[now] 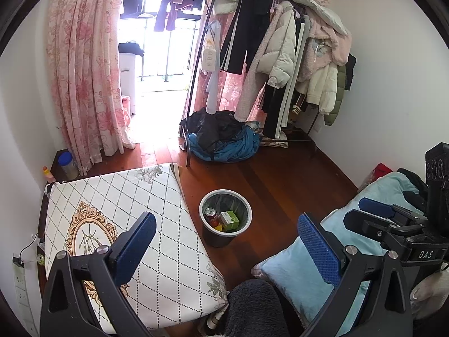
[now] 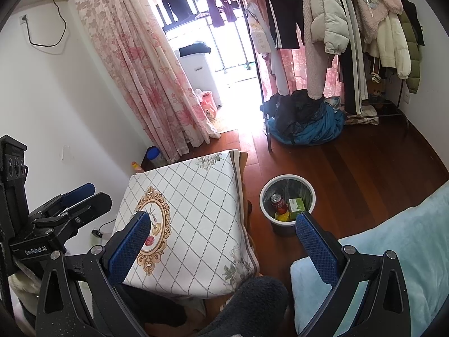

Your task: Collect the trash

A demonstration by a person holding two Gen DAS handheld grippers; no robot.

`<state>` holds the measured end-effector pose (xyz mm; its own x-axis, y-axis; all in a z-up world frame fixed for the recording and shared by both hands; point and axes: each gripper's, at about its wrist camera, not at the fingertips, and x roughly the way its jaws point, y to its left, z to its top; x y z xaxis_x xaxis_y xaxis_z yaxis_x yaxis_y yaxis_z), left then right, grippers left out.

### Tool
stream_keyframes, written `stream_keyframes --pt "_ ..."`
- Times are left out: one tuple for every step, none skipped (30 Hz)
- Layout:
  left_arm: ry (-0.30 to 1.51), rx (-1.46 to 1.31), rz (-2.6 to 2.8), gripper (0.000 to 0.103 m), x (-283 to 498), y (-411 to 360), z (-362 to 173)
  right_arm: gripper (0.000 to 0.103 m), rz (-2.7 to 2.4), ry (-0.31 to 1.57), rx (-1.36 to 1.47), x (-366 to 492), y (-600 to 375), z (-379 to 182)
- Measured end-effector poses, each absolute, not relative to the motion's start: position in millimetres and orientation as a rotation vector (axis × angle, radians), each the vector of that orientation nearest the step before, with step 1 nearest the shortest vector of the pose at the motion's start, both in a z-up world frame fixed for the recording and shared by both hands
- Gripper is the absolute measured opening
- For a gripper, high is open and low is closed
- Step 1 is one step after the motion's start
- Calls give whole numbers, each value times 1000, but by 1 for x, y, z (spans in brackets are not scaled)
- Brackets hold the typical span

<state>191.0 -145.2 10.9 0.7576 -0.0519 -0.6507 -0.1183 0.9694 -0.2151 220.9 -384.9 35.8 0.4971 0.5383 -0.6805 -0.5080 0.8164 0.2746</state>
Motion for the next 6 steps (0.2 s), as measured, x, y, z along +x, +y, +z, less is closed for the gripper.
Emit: stream_keyframes --pt "713 -251 36 103 191 -146 11 103 634 838 38 220 -385 36" --pt "713 -250 35 103 191 -146 11 103 632 839 36 220 -386 35" --pt "713 -248 36 103 191 -145 11 103 632 840 34 219 -388 34" --pt "712 -250 35 103 191 -145 11 103 632 842 32 218 -389 33" --pt "711 -254 33 103 191 -145 11 103 632 842 31 218 -390 33" --pt "713 -256 32 103 191 -146 11 103 631 842 31 218 -391 32"
